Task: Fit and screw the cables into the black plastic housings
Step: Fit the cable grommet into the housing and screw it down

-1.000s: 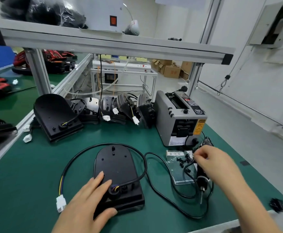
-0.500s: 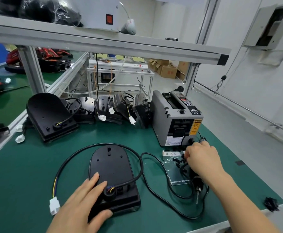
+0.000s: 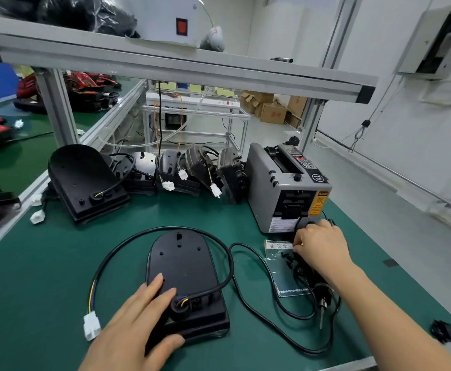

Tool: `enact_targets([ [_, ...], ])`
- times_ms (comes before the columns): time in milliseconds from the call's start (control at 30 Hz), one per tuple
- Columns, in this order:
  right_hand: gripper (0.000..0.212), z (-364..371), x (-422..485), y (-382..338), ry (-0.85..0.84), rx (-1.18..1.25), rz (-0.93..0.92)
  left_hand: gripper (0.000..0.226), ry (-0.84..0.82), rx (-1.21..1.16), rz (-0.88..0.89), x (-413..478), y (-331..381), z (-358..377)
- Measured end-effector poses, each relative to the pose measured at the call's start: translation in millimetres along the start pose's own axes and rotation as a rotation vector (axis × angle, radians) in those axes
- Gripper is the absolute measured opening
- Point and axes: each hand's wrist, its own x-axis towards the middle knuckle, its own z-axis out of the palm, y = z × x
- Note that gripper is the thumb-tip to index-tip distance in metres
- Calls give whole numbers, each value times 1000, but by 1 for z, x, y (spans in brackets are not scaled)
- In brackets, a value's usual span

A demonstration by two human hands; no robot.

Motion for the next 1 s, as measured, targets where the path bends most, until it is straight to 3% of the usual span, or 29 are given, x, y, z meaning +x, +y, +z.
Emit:
enact_targets([
  [100, 19, 1, -1, -5, -2, -11, 3, 73, -32, 32, 35, -1, 4, -5],
  [300, 17, -6, -5, -12, 58, 45, 19, 93, -77, -136, -102, -3, 10, -11],
  [400, 15, -18, -13, -19, 193, 311, 16, 85, -72, -132, -128, 1, 13, -20],
  [467, 14, -28, -20, -29, 197, 523, 19, 77, -35, -132, -110, 5, 12, -23],
  [533, 13, -37, -26, -39, 130, 725, 49, 74, -4, -96, -69, 9, 14, -25],
  [667, 17, -56, -43, -59, -94, 1388, 120, 39, 225, -108, 44, 22, 27, -25],
  [733, 18, -65, -53, -74, -212, 1627, 88, 27, 239, -137, 75, 34, 39, -23],
  [800, 18, -74, -62, -88, -288, 1725, 21, 19, 205, -173, 83, 49, 51, -20],
  [1000, 18, -93, -73, -105, -389, 1790, -64, 25, 20, -474, -51, 73, 59, -15],
])
